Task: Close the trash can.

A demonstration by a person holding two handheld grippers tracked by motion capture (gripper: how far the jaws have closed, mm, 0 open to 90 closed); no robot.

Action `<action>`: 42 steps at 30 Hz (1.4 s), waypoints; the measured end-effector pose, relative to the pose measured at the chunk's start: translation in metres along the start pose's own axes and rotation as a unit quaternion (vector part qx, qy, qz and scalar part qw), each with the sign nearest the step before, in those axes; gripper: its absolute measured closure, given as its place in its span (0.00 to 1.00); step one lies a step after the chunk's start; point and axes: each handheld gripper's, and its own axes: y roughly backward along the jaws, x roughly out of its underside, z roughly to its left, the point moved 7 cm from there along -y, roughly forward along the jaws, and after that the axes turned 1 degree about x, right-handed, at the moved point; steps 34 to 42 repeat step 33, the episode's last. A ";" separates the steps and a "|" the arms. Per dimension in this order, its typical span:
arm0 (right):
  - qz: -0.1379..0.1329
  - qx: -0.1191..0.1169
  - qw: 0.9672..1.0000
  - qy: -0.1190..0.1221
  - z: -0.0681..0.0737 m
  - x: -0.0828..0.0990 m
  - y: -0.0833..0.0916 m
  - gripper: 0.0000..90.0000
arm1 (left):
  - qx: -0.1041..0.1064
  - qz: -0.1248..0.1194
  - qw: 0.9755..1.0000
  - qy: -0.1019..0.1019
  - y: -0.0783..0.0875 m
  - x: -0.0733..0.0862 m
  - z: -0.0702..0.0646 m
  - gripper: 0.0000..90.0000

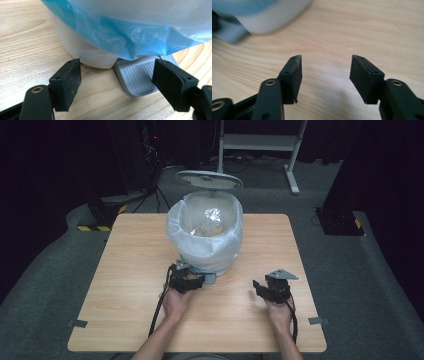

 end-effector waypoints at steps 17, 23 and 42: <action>0.043 0.021 0.999 0.017 -0.003 0.012 -0.013 0.33 | -0.026 -0.027 0.999 0.008 0.030 0.007 0.020 0.16; 0.042 0.021 0.999 0.017 -0.003 0.012 -0.013 0.33 | -0.047 0.004 0.998 0.032 0.042 0.016 0.047 0.16; 0.042 0.022 0.999 0.017 -0.003 0.012 -0.013 0.33 | -0.112 0.026 0.993 -0.029 0.045 0.026 0.065 0.19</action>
